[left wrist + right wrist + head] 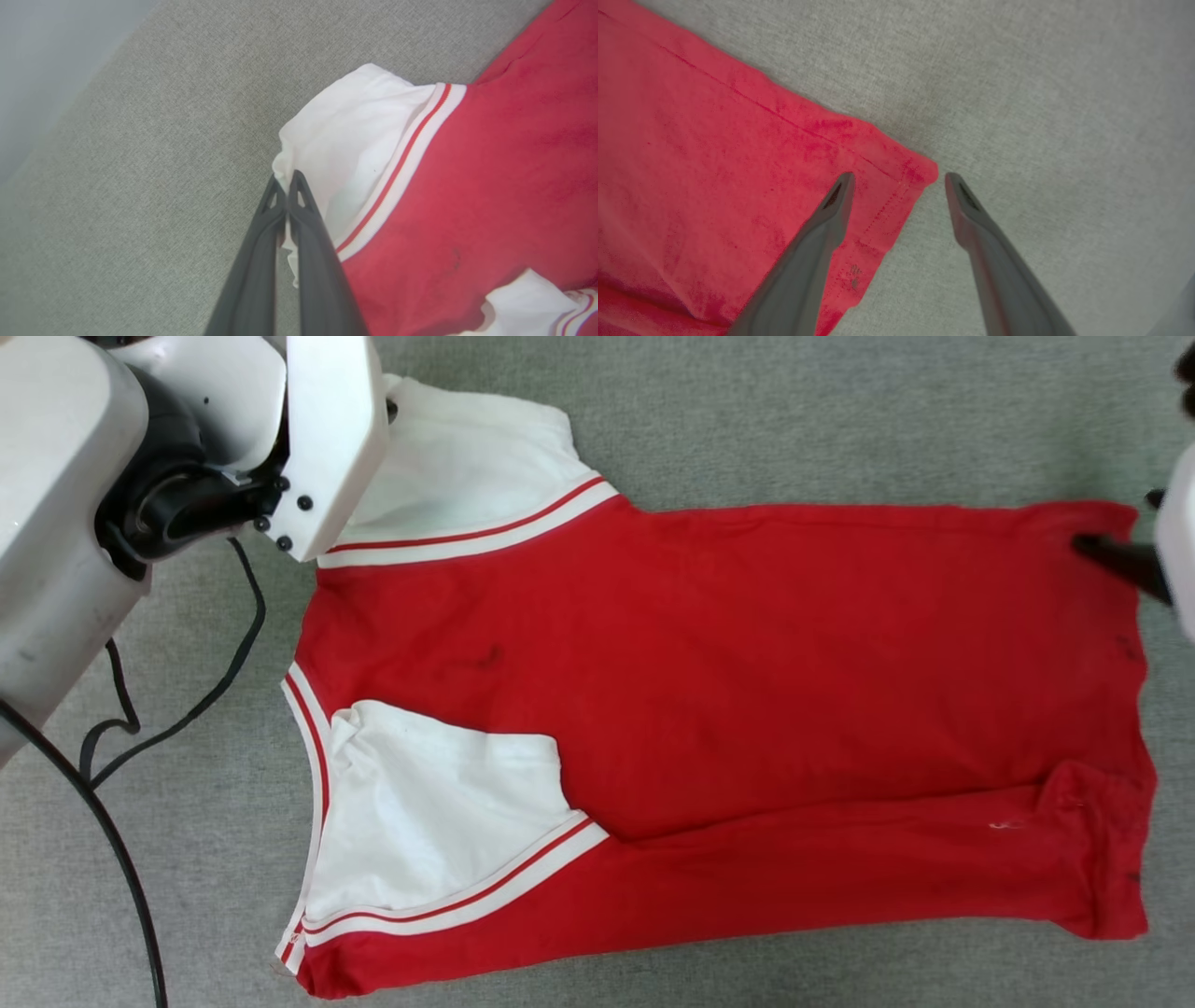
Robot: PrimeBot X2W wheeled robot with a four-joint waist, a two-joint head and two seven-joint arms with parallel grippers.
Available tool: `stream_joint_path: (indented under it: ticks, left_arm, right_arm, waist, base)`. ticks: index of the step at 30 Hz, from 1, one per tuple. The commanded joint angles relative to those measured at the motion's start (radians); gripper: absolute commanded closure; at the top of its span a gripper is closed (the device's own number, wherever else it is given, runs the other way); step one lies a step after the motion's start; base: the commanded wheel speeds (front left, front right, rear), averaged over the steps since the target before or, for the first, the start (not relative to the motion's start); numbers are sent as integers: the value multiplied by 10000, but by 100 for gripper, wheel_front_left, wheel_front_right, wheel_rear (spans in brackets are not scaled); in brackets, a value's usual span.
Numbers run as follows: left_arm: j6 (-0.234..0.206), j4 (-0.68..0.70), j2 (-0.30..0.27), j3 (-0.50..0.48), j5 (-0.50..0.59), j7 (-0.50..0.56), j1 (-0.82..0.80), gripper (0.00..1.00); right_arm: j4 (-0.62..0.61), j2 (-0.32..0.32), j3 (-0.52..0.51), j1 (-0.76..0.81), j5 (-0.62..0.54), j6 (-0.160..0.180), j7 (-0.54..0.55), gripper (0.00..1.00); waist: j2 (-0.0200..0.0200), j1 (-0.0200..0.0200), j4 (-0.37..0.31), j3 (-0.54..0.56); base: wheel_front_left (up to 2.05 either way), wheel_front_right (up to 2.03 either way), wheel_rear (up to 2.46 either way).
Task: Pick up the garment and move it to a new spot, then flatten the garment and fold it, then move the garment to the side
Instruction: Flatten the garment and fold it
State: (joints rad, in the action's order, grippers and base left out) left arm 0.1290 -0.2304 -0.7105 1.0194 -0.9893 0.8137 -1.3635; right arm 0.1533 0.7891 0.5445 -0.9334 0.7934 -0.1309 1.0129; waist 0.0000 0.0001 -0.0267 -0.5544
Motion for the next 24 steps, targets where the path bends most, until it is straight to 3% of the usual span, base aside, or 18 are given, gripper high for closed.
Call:
stream_joint_path:
  ticks: [1, 9, 10, 12, 20, 24]
  left_arm:
    - [-1, 51, 21, 21, -29, -85, -134, 100]
    - [-1, 88, -134, 147, -105, -433, -268, 100]
    - [0, 61, -159, 170, -135, -476, -214, 100]
    - [0, 23, -206, 231, -183, -607, -70, 100]
    - [1, -2, -315, 464, -376, -1205, 432, 100]
    - [1, 449, -689, 652, -542, -1625, 1015, 100]
  right_arm:
    - [219, -113, 248, -37, 85, 3, 42, 0]
    - [1107, -308, 1462, 788, 607, 2, -421, 0]
    - [1183, -324, 1477, 789, 616, 3, -657, 58]
    - [1310, -334, 1466, 647, 506, 6, -1196, 100]
    - [1439, -44, 1528, 401, 724, 3, -2822, 100]
    - [1248, 271, 1829, 818, 864, 3, -3852, 100]
  waist:
    - [0, -1, 90, -151]
    - [0, -1, 176, -384]
    - [0, -1, 170, -345]
    - [0, -1, 147, -200]
    - [0, -1, 178, 845]
    - [0, -1, 220, 1742]
  base:
    - [0, 0, 0]
    - [0, 0, 0]
    - [0, 0, 0]
    - [0, 0, 0]
    - [0, 0, 0]
    - [0, 0, 0]
